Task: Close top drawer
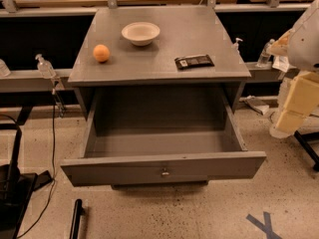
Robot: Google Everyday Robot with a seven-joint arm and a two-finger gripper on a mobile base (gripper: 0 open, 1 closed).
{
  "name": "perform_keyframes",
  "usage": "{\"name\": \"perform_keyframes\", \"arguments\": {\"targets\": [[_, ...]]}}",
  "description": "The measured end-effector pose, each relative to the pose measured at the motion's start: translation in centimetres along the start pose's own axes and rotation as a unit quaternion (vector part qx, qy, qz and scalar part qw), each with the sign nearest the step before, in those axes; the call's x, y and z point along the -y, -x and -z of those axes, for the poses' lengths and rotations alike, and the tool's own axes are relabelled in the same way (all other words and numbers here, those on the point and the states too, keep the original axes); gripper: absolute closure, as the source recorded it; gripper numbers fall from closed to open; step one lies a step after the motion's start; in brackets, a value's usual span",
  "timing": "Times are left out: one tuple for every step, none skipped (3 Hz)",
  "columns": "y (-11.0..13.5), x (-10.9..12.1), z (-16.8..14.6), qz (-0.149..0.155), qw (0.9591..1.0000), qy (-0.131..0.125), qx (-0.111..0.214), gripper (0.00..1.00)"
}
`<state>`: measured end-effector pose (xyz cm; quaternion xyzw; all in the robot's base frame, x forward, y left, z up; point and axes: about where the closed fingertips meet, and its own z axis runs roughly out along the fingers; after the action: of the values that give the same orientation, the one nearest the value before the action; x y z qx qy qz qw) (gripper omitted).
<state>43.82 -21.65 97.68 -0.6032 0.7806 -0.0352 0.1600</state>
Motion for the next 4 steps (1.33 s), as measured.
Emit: {"name": "perform_keyframes", "arguments": {"targets": [[0.0,0.0,0.0,0.000,1.0000,0.000,0.000,0.00],[-0.2,-0.5,-0.9,0.008,0.9996,-0.016,0.021,0.00],[-0.7,-4.8,-5.9,0.002,0.9972,-0.024,0.071,0.00],[-1.2,-6.0,-12.0,-0.016,0.9941,-0.033,0.102,0.00]]}}
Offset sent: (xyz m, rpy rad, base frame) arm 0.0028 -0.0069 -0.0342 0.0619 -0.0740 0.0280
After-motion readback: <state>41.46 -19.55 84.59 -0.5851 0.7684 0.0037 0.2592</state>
